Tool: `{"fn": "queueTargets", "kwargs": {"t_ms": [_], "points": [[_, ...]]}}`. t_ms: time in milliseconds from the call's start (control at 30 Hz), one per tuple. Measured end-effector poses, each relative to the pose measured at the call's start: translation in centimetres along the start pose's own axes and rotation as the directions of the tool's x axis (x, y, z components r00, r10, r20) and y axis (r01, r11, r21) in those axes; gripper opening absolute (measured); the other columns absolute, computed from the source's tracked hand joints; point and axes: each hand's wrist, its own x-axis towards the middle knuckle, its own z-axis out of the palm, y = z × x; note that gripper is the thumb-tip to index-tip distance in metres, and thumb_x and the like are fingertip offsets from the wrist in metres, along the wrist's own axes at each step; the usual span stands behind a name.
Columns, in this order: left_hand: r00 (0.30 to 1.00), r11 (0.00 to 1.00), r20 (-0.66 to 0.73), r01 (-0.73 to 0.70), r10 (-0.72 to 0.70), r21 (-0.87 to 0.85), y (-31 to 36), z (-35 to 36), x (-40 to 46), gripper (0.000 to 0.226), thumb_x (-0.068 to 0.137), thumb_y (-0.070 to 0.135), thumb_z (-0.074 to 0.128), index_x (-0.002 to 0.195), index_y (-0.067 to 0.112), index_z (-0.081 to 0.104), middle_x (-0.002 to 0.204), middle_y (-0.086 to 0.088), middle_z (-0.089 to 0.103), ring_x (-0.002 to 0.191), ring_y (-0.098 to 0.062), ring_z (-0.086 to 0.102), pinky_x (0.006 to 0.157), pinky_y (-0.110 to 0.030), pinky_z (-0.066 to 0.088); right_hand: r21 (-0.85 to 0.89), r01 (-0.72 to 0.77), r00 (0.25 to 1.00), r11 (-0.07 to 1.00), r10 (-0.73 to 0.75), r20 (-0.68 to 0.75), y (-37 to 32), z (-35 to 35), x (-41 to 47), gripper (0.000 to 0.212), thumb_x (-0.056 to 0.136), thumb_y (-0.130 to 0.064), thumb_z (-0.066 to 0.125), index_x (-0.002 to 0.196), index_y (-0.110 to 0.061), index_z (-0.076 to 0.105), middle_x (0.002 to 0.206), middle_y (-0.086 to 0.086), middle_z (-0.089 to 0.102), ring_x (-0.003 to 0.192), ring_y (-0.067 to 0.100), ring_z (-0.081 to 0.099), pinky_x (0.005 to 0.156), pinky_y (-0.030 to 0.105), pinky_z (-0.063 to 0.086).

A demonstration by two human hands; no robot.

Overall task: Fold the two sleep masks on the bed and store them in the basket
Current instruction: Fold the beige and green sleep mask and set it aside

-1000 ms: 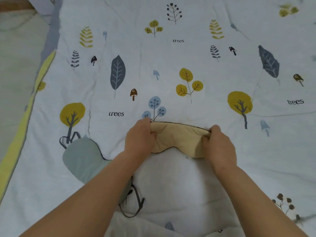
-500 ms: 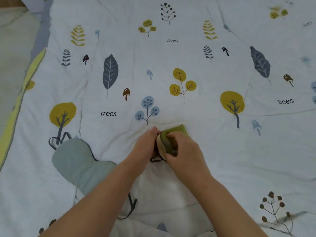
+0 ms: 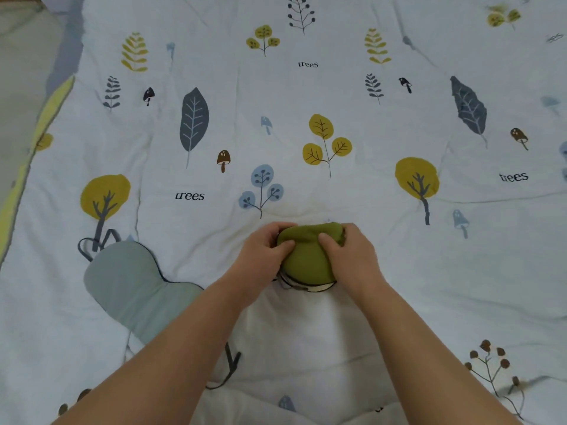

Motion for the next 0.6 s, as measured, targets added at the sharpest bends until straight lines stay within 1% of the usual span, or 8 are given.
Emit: {"fn": "queueTargets", "kwargs": {"t_ms": [67, 133, 200, 267, 333, 400, 433, 600], "points": [[0.970, 0.928, -0.206, -0.046, 0.130, 0.369, -0.1, 0.3, 0.1, 0.021, 0.087, 0.014, 0.057, 0.107, 0.016, 0.059, 0.087, 0.004, 0.059, 0.071, -0.008, 0.056, 0.060, -0.007, 0.044, 0.029, -0.002, 0.991, 1.000, 0.006, -0.136, 0.5, 0.1, 0.1, 0.020, 0.091, -0.021, 0.050, 0.108, -0.010, 0.048, 0.093, 0.007, 0.056, 0.093, 0.029, 0.056, 0.073, 0.030, 0.037], [0.887, 0.736, -0.319, -0.033, 0.333, 0.676, -0.1, 0.8, -0.2, 0.026, 0.086, 0.013, 0.055, 0.113, 0.012, 0.058, 0.101, -0.005, 0.058, 0.087, -0.021, 0.057, 0.077, -0.025, 0.044, -0.037, -0.012, 0.981, 0.999, 0.004, -0.192, 1.0, 0.5, -0.1, 0.031, 0.092, -0.019, 0.047, 0.121, -0.010, 0.042, 0.105, 0.013, 0.057, 0.097, 0.030, 0.053, 0.077, 0.034, 0.040], [0.825, 0.582, -0.256, -0.107, 0.505, 0.806, -0.1, 1.8, -0.7, 0.031, 0.085, 0.012, 0.052, 0.115, 0.009, 0.060, 0.114, -0.013, 0.060, 0.102, -0.031, 0.057, 0.086, -0.040, 0.045, -0.288, 0.028, 0.974, 0.957, -0.091, -0.209, 1.7, 1.3, -0.5, 0.052, 0.092, -0.021, 0.045, 0.140, -0.012, 0.027, 0.130, 0.019, 0.044, 0.114, 0.034, 0.045, 0.090, 0.041, 0.040], [0.796, 0.428, -0.117, -0.190, 0.594, 0.884, -0.6, 2.9, -0.9, 0.039, 0.086, 0.020, 0.043, 0.120, 0.012, 0.059, 0.126, -0.015, 0.060, 0.116, -0.034, 0.057, 0.095, -0.046, 0.046, -0.493, 0.144, 0.934, 0.858, -0.282, -0.218, 2.4, 1.8, -0.9, 0.062, 0.092, -0.023, 0.046, 0.146, -0.013, 0.018, 0.148, 0.022, 0.028, 0.133, 0.037, 0.030, 0.102, 0.046, 0.034], [0.878, 0.370, 0.017, -0.220, 0.479, 0.903, -1.6, 3.5, -0.7, 0.051, 0.090, 0.034, 0.029, 0.137, 0.019, 0.041, 0.149, -0.008, 0.040, 0.139, -0.028, 0.034, 0.113, -0.050, 0.026, -0.596, 0.252, 0.914, 0.762, -0.390, -0.112, 3.4, 2.0, -0.8, 0.062, 0.093, -0.027, 0.042, 0.147, -0.015, 0.015, 0.156, 0.018, 0.014, 0.144, 0.031, 0.015, 0.111, 0.048, 0.026], [0.951, 0.374, 0.083, -0.195, 0.296, 0.907, -3.2, 3.3, 0.2, 0.055, 0.094, 0.043, 0.020, 0.147, 0.028, 0.014, 0.159, 0.002, 0.012, 0.147, -0.020, 0.005, 0.119, -0.046, 0.002, -0.639, 0.273, 0.937, 0.719, -0.349, 0.007, 4.8, 2.1, -0.2, 0.061, 0.096, -0.036, 0.031, 0.148, -0.022, 0.002, 0.160, 0.004, -0.002, 0.147, 0.021, -0.003, 0.117, 0.045, 0.009], [0.961, 0.349, 0.094, -0.185, 0.261, 0.919, -4.2, 3.1, 0.6, 0.056, 0.095, 0.044, 0.020, 0.147, 0.030, 0.007, 0.160, 0.004, 0.005, 0.147, -0.018, -0.001, 0.118, -0.046, -0.003, -0.654, 0.262, 0.950, 0.709, -0.310, 0.044, 5.5, 2.1, 0.1, 0.061, 0.096, -0.041, 0.026, 0.147, -0.026, -0.004, 0.159, -0.001, -0.008, 0.146, 0.017, -0.009, 0.118, 0.044, 0.002], [0.959, 0.312, 0.088, -0.174, 0.270, 0.934, -5.1, 3.0, 1.5, 0.057, 0.095, 0.040, 0.024, 0.147, 0.030, 0.003, 0.160, 0.005, 0.004, 0.147, -0.018, -0.001, 0.118, -0.045, -0.007, -0.666, 0.235, 0.969, 0.708, -0.221, 0.107, 5.9, 2.2, 1.2, 0.063, 0.095, -0.047, 0.019, 0.145, -0.027, -0.014, 0.157, -0.007, -0.019, 0.144, 0.014, -0.017, 0.117, 0.044, -0.007]]}}
